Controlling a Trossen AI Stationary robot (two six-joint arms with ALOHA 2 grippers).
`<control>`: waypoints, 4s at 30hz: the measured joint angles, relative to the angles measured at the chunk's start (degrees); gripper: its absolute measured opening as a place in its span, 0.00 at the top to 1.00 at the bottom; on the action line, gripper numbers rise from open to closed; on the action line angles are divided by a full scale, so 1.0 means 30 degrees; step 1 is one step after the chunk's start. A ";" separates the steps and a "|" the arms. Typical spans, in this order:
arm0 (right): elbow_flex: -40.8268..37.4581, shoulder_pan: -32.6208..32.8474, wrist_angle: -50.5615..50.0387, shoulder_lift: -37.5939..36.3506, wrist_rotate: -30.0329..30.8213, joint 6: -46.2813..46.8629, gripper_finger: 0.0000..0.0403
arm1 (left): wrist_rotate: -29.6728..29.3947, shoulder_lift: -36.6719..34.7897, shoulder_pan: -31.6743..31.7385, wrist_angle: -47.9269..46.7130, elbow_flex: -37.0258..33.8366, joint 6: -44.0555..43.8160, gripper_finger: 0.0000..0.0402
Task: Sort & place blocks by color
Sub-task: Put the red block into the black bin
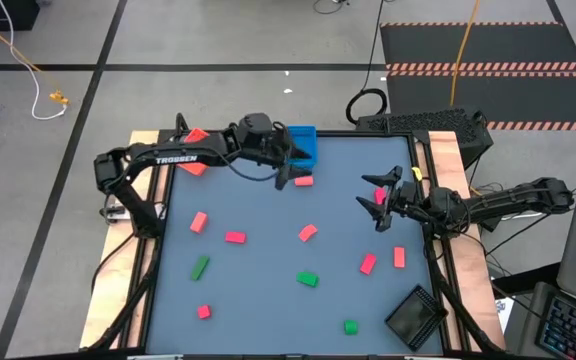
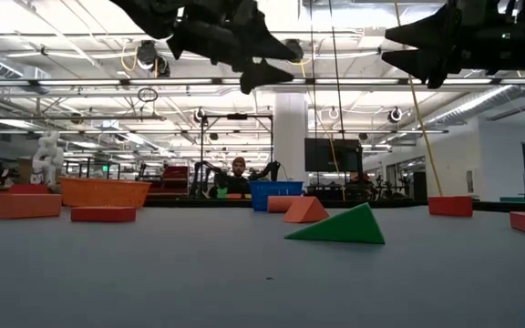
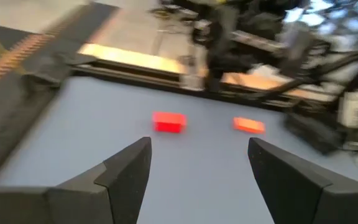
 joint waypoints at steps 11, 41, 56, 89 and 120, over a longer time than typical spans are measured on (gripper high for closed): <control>-0.0029 -0.0050 -0.6591 0.0022 0.0952 0.3387 0.29 | -0.2788 0.0375 -0.0420 0.5417 0.0000 0.1870 0.35; 0.2626 -0.1622 -0.8733 0.0764 0.2373 0.5281 0.31 | -1.0062 -0.1309 -0.7700 -0.2753 -0.0097 -0.1352 0.39; 1.5569 -0.2811 -3.1488 0.8623 0.3547 1.3494 0.31 | -1.3079 -1.1658 -0.8424 0.6144 -1.2508 -0.1718 0.47; 1.2787 -0.5412 -3.4806 1.4003 -0.0709 2.3007 0.31 | -1.0759 -1.2576 -0.4536 0.7615 -1.5212 -0.1523 0.47; 1.0185 -0.6630 -3.0241 1.3953 -0.1613 2.0695 0.66 | -1.0606 -1.3860 -0.5651 0.7894 -1.5212 -0.1722 0.47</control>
